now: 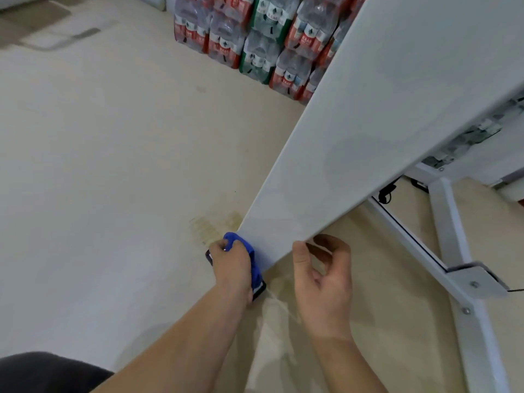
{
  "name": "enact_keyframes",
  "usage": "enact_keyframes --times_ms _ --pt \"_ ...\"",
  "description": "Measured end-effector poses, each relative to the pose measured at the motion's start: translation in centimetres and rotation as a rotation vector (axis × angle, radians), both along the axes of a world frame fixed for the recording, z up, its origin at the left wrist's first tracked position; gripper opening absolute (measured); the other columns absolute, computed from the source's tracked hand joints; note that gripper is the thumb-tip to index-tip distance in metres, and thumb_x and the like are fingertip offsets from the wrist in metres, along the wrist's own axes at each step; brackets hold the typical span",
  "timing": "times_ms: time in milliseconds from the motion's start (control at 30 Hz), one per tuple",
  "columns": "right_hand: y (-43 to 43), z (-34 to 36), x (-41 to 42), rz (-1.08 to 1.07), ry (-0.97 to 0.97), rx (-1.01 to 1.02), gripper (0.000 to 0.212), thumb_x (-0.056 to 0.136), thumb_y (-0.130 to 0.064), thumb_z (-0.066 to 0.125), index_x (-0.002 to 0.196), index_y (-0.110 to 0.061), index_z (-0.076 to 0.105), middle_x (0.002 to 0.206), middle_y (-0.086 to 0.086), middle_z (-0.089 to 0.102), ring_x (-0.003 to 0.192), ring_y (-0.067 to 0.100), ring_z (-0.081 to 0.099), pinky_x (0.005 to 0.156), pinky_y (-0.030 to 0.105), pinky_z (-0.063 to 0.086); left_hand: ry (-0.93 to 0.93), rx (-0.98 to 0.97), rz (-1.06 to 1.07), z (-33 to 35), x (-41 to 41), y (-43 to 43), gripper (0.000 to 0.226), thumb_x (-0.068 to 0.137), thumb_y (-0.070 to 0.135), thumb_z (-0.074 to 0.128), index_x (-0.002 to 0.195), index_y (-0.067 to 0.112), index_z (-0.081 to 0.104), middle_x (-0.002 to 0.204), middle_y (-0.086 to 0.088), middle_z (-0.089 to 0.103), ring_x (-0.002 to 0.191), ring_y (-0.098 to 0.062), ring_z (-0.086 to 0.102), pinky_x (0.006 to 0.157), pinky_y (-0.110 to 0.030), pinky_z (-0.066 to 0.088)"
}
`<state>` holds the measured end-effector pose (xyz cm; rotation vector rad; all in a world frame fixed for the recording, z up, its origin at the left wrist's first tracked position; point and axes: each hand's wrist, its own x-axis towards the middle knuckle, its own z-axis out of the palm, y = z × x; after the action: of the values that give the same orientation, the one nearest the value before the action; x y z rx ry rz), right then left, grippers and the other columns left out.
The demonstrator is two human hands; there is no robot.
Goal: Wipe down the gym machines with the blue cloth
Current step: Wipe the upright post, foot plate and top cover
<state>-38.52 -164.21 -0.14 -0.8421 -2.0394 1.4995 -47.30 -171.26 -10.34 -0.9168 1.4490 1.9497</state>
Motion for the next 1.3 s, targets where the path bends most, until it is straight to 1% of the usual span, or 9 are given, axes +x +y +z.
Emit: enact_keyframes --times_ms 167,367,533,667,800,900,1033,1167,1300 --pt "0.9 -2.9 -0.3 0.094 -0.048 -0.006 0.031 0.095 -0.015 0.068 0.113 -0.036 0.055 0.107 -0.019 0.073 0.098 -0.011 0.068 0.078 0.003 0.049 0.206 -0.065 0.024 -2.9 1.4 0.5 0.043 0.096 0.026 0.051 0.132 0.048 0.058 0.117 0.018 0.067 0.105 -0.011 0.068 0.098 -0.042 0.056" --pt "0.3 -7.2 0.0 0.103 -0.165 0.261 0.058 0.101 -0.021 0.062 0.153 -0.027 0.038 0.128 -0.016 0.067 0.114 -0.004 0.066 0.095 0.017 0.052 -0.158 0.034 0.0 -9.6 1.4 1.4 0.042 0.104 0.037 0.038 0.143 0.05 0.046 0.102 -0.007 0.068 0.075 -0.028 0.064 0.061 -0.037 0.057" --pt "0.7 -9.3 0.5 0.032 -0.189 0.375 0.035 0.1 -0.035 0.061 0.129 -0.016 0.061 0.11 -0.004 0.076 0.098 0.014 0.073 0.082 0.03 0.057 0.097 0.001 0.071 -8.5 0.3 1.3 0.045 0.098 0.02 0.043 0.132 0.043 0.062 0.108 -0.006 0.072 0.077 -0.02 0.064 0.073 -0.036 0.057" --pt "0.4 -9.7 0.4 0.029 -0.231 0.386 0.012 0.101 -0.031 0.06 0.106 -0.02 0.062 0.091 -0.004 0.076 0.083 0.018 0.07 0.067 0.018 0.048 0.186 -0.131 -0.112 -10.4 1.5 0.7 0.046 0.104 0.032 0.04 0.134 0.067 0.048 0.114 0.009 0.067 0.1 -0.015 0.067 0.098 -0.041 0.055" --pt "0.0 -10.2 0.2 0.044 -0.243 0.396 0.018 0.101 -0.032 0.056 0.111 -0.018 0.06 0.096 -0.002 0.078 0.088 0.021 0.069 0.069 0.023 0.046 -0.094 0.135 -0.088 -13.0 2.7 0.7 0.045 0.105 0.036 0.044 0.144 0.057 0.04 0.123 0.002 0.07 0.103 -0.028 0.074 0.091 -0.055 0.059" --pt "-0.1 -10.6 0.6 0.06 -0.193 0.319 0.02 0.102 -0.027 0.057 0.121 -0.021 0.057 0.109 -0.007 0.077 0.097 0.008 0.071 0.077 0.02 0.053 -0.008 0.016 -0.018 -11.7 1.9 1.4 0.045 0.104 0.03 0.045 0.145 0.046 0.048 0.12 0.005 0.068 0.104 -0.022 0.07 0.094 -0.047 0.059" --pt "-1.3 -11.4 1.1 0.128 -0.13 0.284 0.056 0.104 -0.032 0.051 0.156 -0.015 0.036 0.13 -0.012 0.067 0.116 -0.009 0.063 0.089 0.012 0.052 0.259 -0.144 -0.034 -9.5 2.8 2.1 0.047 0.107 0.033 0.037 0.148 0.055 0.038 0.118 0.018 0.063 0.109 -0.011 0.063 0.099 -0.036 0.052" --pt "-1.6 -12.2 1.6 0.191 -0.136 0.447 0.07 0.103 -0.062 0.03 0.163 -0.026 0.024 0.124 -0.008 0.071 0.105 0.009 0.07 0.084 0.026 0.057 0.185 -0.137 -0.199 -11.6 3.5 0.8 0.05 0.108 0.044 0.036 0.153 0.059 0.021 0.135 0.009 0.059 0.117 -0.017 0.06 0.107 -0.042 0.048" --pt "-0.7 -11.8 1.4 0.144 -0.092 0.479 0.062 0.102 -0.048 0.044 0.154 -0.013 0.045 0.131 -0.005 0.07 0.105 0.007 0.069 0.088 0.006 0.048 0.061 -0.029 -0.068 -12.1 2.0 0.2 0.038 0.106 0.037 0.048 0.143 0.041 0.054 0.112 0.007 0.072 0.098 -0.017 0.07 0.092 -0.039 0.058"
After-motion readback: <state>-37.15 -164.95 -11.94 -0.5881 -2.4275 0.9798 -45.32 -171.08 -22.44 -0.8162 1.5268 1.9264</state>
